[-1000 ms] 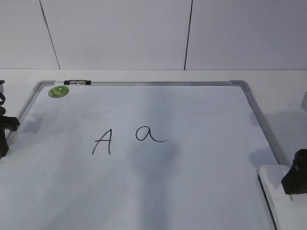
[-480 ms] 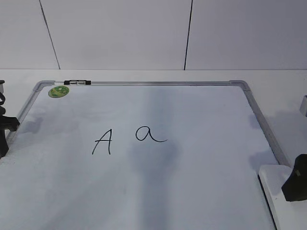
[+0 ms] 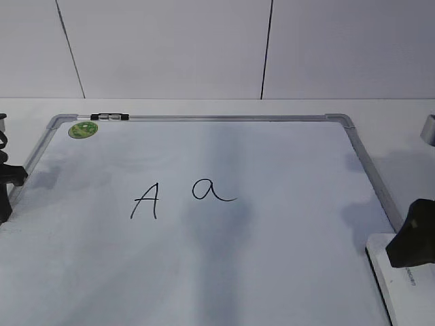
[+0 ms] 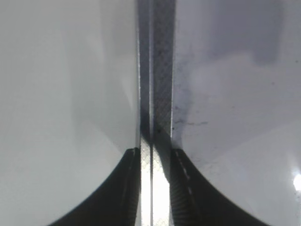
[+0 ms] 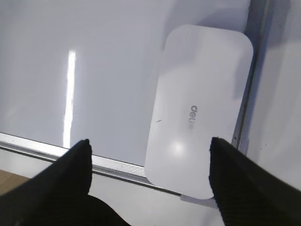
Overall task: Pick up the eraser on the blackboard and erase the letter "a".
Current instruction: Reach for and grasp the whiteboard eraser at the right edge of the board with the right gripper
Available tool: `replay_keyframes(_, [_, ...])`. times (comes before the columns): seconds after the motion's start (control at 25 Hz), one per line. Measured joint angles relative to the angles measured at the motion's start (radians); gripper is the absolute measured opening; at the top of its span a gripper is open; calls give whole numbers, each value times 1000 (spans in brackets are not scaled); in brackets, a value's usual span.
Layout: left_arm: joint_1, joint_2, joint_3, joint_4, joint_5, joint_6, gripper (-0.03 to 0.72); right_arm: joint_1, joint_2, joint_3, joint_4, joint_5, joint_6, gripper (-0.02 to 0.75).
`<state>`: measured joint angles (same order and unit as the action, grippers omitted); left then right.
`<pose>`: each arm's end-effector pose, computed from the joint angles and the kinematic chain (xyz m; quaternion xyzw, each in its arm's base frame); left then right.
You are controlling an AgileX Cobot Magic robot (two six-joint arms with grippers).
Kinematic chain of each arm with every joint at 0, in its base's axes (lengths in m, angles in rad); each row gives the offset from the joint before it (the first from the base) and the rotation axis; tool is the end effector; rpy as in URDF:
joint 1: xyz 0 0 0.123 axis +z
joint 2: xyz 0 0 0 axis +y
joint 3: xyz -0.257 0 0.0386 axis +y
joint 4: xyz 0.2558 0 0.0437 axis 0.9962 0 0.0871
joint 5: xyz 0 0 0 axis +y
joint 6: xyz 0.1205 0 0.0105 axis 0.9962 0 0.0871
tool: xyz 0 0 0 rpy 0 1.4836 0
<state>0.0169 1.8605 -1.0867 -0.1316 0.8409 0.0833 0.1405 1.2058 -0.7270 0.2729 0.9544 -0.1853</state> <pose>0.3298 -0.0063 0.0905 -0.0096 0.9985 -0.0488 0.0241 0.2139 0.0571 0.1832 -0.0948 0.9821 0.1166 0.1138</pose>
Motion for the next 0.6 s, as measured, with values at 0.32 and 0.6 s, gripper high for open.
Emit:
replay_keyframes(0.32, [0,0,0,2,0,0,148,259,2,-30,-309,7,435,592])
replay_keyframes(0.6, [0,0,0,2,0,0,148,284,15,-60,-460,70,662,592])
